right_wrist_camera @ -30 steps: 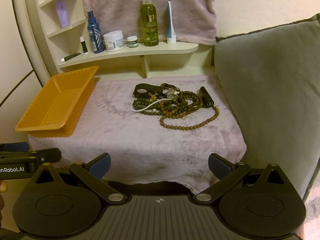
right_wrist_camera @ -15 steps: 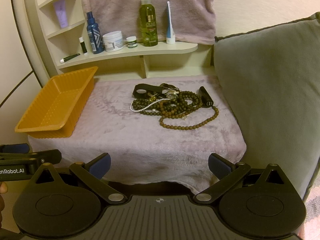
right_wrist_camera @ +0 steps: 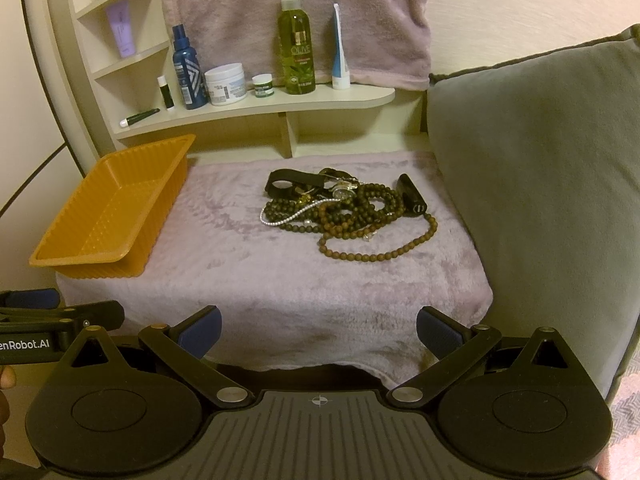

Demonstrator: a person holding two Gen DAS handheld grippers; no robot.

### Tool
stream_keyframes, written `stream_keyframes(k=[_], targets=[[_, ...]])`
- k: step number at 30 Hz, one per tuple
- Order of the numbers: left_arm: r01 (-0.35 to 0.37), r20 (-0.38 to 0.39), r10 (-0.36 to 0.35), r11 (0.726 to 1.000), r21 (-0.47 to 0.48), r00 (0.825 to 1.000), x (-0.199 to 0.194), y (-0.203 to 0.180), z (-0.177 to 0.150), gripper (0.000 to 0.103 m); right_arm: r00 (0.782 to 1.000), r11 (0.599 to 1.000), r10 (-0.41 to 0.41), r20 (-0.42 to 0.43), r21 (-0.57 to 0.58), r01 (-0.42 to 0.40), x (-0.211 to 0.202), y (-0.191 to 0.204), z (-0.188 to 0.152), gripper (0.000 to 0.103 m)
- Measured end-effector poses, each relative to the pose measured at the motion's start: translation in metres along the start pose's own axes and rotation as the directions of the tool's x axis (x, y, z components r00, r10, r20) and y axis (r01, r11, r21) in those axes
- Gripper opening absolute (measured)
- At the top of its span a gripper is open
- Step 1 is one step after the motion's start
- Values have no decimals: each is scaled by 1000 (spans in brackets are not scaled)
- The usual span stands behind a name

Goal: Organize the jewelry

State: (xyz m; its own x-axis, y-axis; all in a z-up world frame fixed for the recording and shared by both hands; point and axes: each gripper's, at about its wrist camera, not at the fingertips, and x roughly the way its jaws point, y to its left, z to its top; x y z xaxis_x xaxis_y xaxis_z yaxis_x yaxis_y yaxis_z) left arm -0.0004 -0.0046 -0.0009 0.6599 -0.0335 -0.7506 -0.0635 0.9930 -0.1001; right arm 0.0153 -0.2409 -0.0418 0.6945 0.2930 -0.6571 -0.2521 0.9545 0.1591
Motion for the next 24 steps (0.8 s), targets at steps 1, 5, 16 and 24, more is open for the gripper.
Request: stream_keyframes(k=[1, 5, 16, 24], targets=[[-1, 0, 1, 1000, 1, 1000, 0, 0, 0, 98, 1000, 1000, -1, 0, 0, 1, 0, 0, 0, 103], [0, 2, 0, 1000, 1, 1000, 0, 0, 0, 98, 1000, 1000, 1, 1, 0, -1, 0, 0, 0, 103], [-1, 1, 1, 1000, 1, 1000, 0, 0, 0, 98, 1000, 1000, 1, 1, 0, -1, 1, 0, -1, 103], [-8, 11, 8, 1000, -7, 1000, 0, 1, 2, 98, 1000, 1000, 6, 10, 12, -6, 1, -2, 0, 103]])
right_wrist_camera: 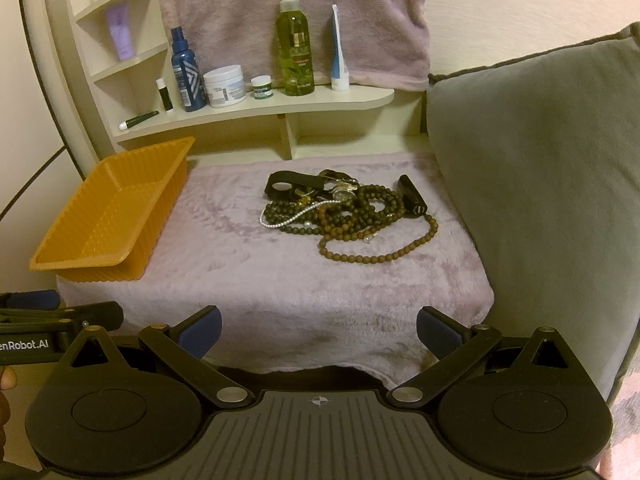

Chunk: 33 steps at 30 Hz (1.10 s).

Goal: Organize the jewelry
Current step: 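Grasp the orange tray rim with the left gripper and tilt it up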

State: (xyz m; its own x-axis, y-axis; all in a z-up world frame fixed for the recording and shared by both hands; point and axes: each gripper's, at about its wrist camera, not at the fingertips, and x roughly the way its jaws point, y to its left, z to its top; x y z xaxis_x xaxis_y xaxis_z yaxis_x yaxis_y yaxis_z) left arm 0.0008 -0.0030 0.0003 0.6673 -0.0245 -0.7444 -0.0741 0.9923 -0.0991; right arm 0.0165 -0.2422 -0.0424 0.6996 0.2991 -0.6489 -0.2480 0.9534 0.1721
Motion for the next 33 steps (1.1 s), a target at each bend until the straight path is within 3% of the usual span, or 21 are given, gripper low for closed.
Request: stream_keyframes(k=[8, 12, 16, 23, 29, 33], targets=[[-19, 82, 26, 996, -92, 996, -9, 37, 11, 98, 995, 997, 78, 63, 4, -79, 1, 4, 12, 103], [-57, 117, 72, 990, -127, 990, -12, 65, 14, 98, 992, 996, 84, 98, -5, -84, 9, 6, 13, 103], [-120, 148, 142, 982, -145, 979, -13, 97, 14, 97, 990, 996, 75, 123, -52, -70, 20, 12, 18, 103], [-199, 198, 232, 965, -172, 952, -5, 154, 14, 90, 993, 998, 56, 108, -25, -53, 39, 15, 24, 103], [-164, 221, 219, 956, -243, 950, 18, 194, 13, 84, 997, 998, 32, 73, -48, -29, 54, 23, 24, 103], [-91, 230, 165, 949, -301, 959, 38, 215, 11, 75, 999, 998, 16, 47, -57, -13, 62, 28, 24, 103]])
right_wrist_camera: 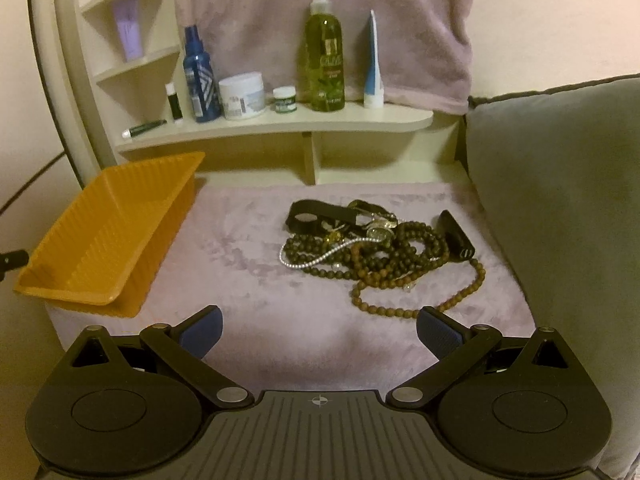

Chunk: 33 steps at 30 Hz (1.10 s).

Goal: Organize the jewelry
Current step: 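Grasp the orange tray rim with the left gripper and tilt it up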

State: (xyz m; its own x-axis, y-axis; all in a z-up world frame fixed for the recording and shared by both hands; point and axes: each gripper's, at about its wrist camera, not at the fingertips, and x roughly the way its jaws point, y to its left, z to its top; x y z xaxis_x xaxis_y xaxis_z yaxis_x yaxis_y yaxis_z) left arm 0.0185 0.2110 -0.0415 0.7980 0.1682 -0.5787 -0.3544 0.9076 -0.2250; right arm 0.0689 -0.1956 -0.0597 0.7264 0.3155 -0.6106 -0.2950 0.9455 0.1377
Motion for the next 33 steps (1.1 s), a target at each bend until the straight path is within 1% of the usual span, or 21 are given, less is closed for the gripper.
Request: stream_keyframes(k=[1, 6, 8, 9, 11, 18, 20, 22, 24, 26, 30, 33], targets=[[13, -6, -13, 1000, -10, 1000, 4, 2, -1, 69, 1000, 1000, -3, -6, -2, 3, 2, 1, 0, 103], [51, -29, -52, 998, -27, 998, 22, 7, -4, 61, 1000, 1000, -7, -26, -13, 7, 10, 9, 4, 103], [55, -38, -56, 998, -30, 998, 29, 9, -6, 52, 1000, 1000, -5, -31, -19, 4, 13, 12, 6, 103], [58, -43, -59, 998, -37, 997, 32, 10, -8, 49, 999, 1000, -3, -33, -22, 2, 14, 13, 6, 103], [69, -52, -71, 996, -49, 996, 36, 11, -9, 39, 999, 1000, -2, -37, -28, 1, 17, 15, 7, 103], [92, -62, -96, 994, -63, 993, 43, 5, -11, 30, 999, 1000, -6, -47, -26, 5, 23, 17, 9, 103], [92, -68, -95, 994, -56, 993, 43, 3, -10, 23, 999, 1000, -8, -48, -23, 6, 23, 17, 9, 103], [79, -62, -81, 996, -44, 995, 42, 1, -11, 21, 999, 1000, -7, -48, -18, 6, 23, 16, 9, 103], [63, -65, -65, 998, -29, 996, 40, -1, -11, 17, 999, 1000, -6, -45, -16, 5, 23, 16, 9, 103], [51, -69, -51, 999, -1, 996, 38, -4, -10, 17, 999, 1000, -4, -40, -11, 3, 23, 15, 9, 103], [19, -61, -13, 996, 87, 998, 29, -17, -3, 15, 1000, 1000, 0, -31, 8, 0, 23, 10, 8, 103], [-13, -51, 22, 985, 170, 998, 22, -30, 4, 7, 1000, 1000, 2, -19, 21, -1, 21, 6, 8, 103]])
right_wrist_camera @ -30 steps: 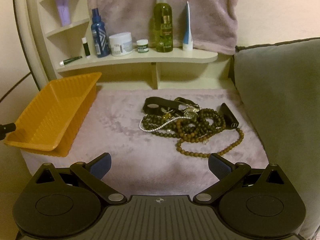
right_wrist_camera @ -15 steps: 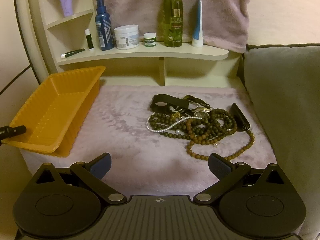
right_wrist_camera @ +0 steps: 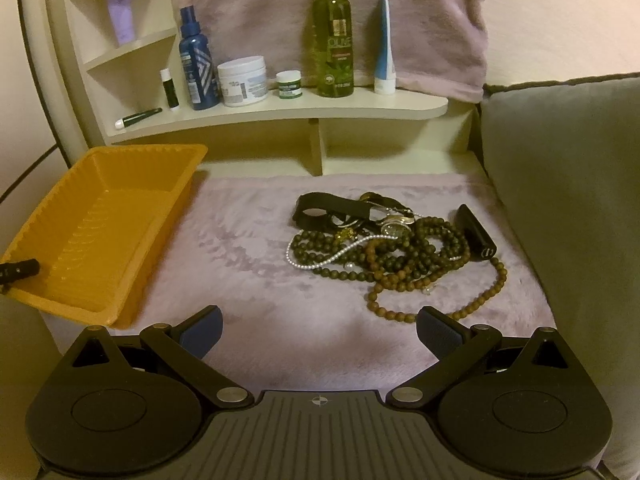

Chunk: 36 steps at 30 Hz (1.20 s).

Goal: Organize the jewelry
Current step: 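Grasp the orange tray rim with the left gripper and tilt it up, then grasp a small black bead bracelet from the jewelry pile with the right gripper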

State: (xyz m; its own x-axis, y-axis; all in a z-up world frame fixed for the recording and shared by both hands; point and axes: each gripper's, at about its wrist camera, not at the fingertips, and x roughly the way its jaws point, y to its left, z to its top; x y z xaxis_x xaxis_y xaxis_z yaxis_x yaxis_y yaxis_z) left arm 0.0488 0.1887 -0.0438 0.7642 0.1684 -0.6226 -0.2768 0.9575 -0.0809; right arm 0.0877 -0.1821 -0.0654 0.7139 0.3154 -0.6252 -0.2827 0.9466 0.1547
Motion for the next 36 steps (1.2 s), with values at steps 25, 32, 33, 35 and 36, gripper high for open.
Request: stream_keyframes(k=[25, 32, 33, 35, 36], targets=[[-141, 93, 115, 916, 375, 989, -28, -85, 26, 3, 997, 1000, -18, 81, 10, 17, 28, -69, -13, 65], [-140, 86, 116, 911, 388, 990, -29, -91, 27, 3, 993, 998, -43, 107, -44, 48, 43, -78, 2, 38], [-137, 83, 114, 911, 389, 990, -28, -91, 28, 3, 993, 997, -48, 110, -55, 54, 46, -81, 5, 32], [-135, 80, 113, 911, 389, 990, -27, -92, 28, 3, 992, 995, -56, 113, -81, 66, 53, -85, 11, 28], [-135, 79, 113, 911, 389, 990, -26, -92, 28, 3, 992, 994, -55, 110, -89, 65, 57, -88, 15, 25]])
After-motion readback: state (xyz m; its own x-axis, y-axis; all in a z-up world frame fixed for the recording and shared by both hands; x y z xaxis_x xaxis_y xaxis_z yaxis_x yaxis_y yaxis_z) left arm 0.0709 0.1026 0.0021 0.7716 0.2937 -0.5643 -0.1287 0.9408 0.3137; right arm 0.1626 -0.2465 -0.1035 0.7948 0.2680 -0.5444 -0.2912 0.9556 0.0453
